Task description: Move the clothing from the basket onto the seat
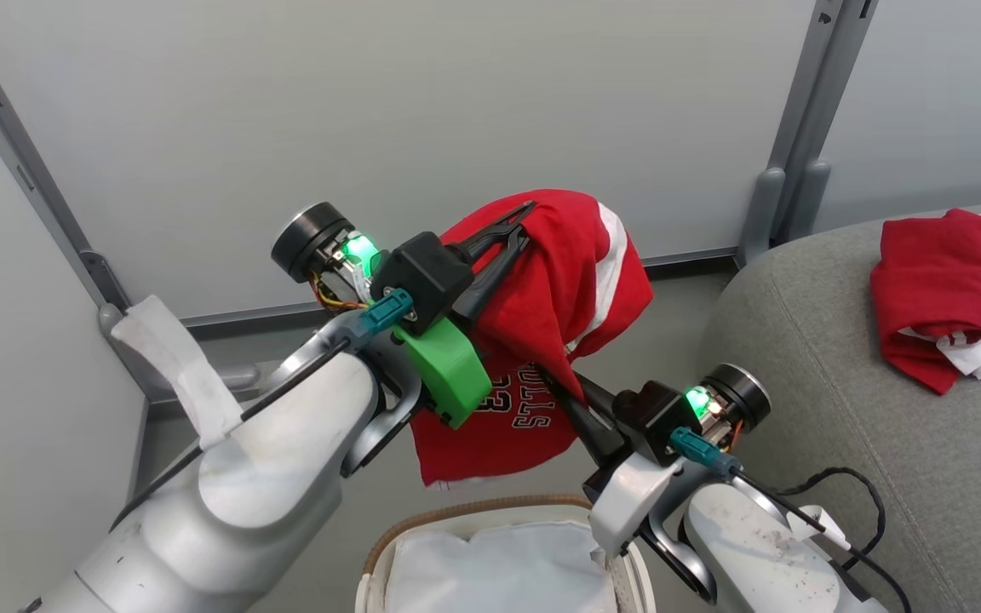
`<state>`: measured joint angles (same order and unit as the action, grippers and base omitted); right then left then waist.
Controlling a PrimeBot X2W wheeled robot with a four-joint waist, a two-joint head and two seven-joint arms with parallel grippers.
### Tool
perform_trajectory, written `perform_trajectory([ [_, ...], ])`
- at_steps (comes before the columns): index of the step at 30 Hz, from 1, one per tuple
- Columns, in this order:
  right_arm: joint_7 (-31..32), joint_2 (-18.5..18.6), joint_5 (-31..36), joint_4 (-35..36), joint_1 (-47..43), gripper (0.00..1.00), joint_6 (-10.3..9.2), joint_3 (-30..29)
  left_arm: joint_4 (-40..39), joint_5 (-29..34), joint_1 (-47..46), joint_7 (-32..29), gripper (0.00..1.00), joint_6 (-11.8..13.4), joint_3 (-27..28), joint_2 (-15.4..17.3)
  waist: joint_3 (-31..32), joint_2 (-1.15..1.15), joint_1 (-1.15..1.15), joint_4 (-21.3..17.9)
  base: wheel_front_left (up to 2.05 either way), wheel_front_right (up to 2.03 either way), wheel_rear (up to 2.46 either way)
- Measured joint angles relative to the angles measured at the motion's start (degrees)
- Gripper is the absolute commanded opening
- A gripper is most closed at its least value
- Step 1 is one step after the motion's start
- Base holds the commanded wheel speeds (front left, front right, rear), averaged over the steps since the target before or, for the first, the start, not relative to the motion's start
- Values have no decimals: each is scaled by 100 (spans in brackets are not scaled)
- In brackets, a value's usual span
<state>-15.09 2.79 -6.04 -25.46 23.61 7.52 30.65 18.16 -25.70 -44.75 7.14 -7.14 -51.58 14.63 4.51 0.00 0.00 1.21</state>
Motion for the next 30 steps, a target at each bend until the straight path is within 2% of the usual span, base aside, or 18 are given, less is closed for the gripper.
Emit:
perform_trajectory([
  [5,1,-1,-10,-42,63,0,0,9,40,-214,263,165,0,54,97,41,-25,0,0,-44,0,0,0],
  [11,1,1,27,-19,60,0,0,-255,136,-454,766,422,0,191,166,10,-64,0,0,-108,0,0,0],
  [13,1,0,75,5,54,0,0,-369,199,-521,951,513,45,240,176,-29,-78,0,0,-122,0,0,0],
  [14,1,1,107,29,49,0,0,-453,238,-550,1079,565,81,270,178,-56,-89,0,0,-129,0,0,0],
  [15,1,0,118,46,48,0,0,-505,260,-554,1166,598,100,292,179,-76,-98,0,0,-133,0,0,0],
  [25,1,1,382,196,-79,0,0,-1204,557,-600,2057,776,100,363,319,-327,-193,0,0,-177,0,0,0],
  [30,1,1,505,234,-174,0,0,-1483,492,-537,2523,790,100,361,590,-485,-224,0,0,-222,0,0,0],
])
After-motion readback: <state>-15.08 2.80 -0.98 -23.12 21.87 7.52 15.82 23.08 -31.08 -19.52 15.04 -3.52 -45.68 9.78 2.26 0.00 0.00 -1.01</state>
